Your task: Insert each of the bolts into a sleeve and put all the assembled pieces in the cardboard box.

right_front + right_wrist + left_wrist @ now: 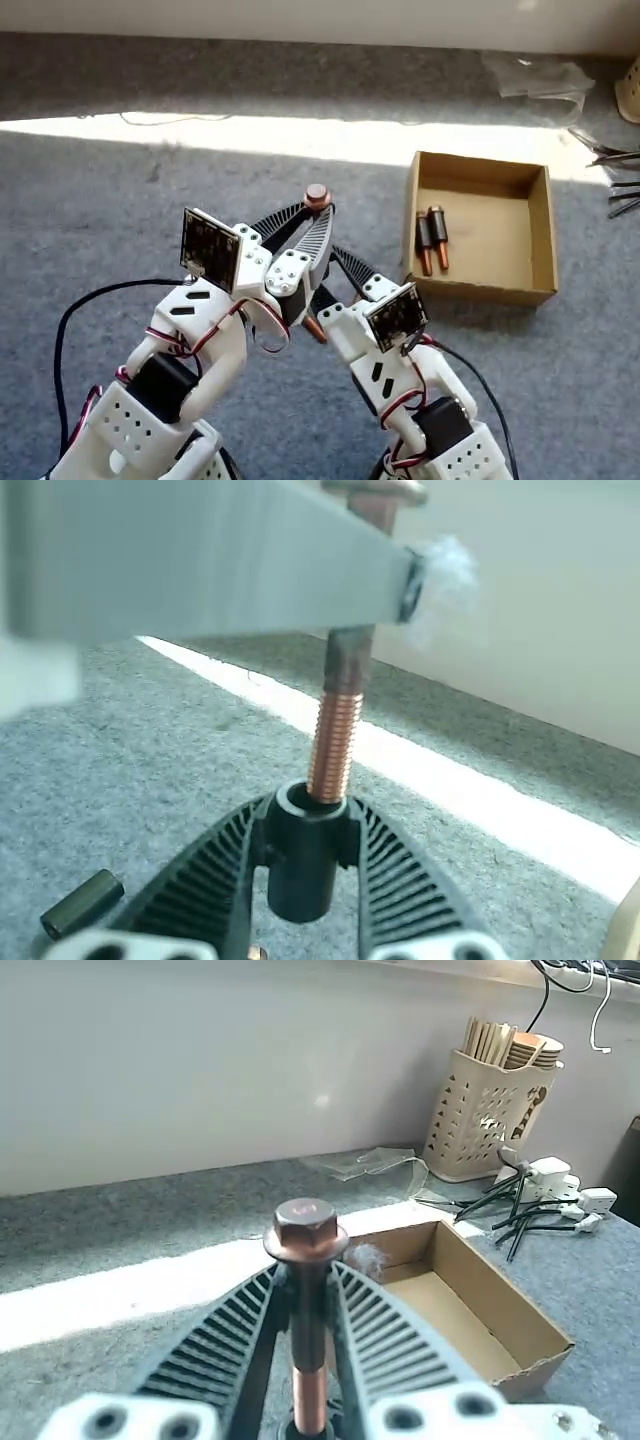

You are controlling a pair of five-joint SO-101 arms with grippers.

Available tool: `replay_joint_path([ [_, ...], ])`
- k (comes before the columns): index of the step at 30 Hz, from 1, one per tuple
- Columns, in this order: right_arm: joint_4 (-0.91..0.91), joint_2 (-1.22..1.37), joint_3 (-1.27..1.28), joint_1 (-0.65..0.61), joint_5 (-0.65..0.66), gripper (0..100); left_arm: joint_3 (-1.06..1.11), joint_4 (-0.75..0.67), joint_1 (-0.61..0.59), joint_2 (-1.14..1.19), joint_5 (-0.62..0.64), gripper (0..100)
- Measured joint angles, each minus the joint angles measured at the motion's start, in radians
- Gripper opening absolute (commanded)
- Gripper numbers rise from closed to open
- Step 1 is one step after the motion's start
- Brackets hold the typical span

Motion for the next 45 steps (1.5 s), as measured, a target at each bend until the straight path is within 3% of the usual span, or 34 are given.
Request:
replay_joint_path([
  [7, 0.000, -0.002, 0.000, -0.002, 0.000, 0.4, 0.000, 0.051, 0.000, -0.044, 0.000, 1],
  [45, 0.000, 0.000, 0.000, 0.002, -0.002, 0.4, 0.170, 0.049, 0.009, -0.095, -0.035, 1],
])
